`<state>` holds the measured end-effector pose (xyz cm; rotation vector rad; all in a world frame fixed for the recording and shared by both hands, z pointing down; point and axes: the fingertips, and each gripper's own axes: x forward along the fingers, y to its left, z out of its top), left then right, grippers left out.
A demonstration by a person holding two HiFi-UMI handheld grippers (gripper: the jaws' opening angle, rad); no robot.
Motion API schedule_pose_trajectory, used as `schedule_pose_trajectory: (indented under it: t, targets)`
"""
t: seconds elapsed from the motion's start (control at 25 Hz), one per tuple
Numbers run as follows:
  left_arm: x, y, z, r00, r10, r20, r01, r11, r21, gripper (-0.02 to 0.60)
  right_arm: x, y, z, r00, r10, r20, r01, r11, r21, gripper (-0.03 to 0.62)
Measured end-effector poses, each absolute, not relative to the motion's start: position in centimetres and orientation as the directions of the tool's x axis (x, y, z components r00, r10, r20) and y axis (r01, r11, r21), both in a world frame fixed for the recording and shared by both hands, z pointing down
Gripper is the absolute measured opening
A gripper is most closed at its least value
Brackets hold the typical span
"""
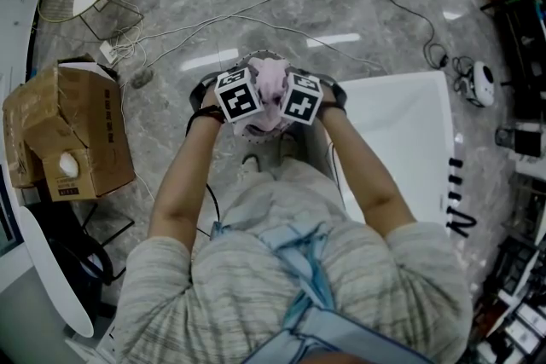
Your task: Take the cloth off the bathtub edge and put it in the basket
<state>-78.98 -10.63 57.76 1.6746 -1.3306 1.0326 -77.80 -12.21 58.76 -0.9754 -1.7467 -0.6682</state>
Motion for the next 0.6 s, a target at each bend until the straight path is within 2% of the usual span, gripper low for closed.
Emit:
schedule_pose_trajectory:
  t: [0.32,0.48,0.6]
  targets:
    - [-79.5,-11.0,58.7,0.129,-0.385,0.914,-0.983,-0.175,0.065,0.217,-78.1,-12.8,59.5,-0.153,0.282,0.947,0.860,0.511,-0.013,0.167]
    - [-79.8,-10.3,59.9,0.117,-0.342,0.933,-0.983,-0.172,0.060,0.230,-78.3,-13.2,59.8,-0.126,0.258,0.958,0.860,0.510,-0.024,0.201]
    - [-80.0,-9.8,60.7,0.113,-0.309,0.944,-0.984,-0.167,0.063,0.233,-78.4,-13.5,60.0,-0.126,0.248,0.960,0.855,0.519,-0.022,0.201]
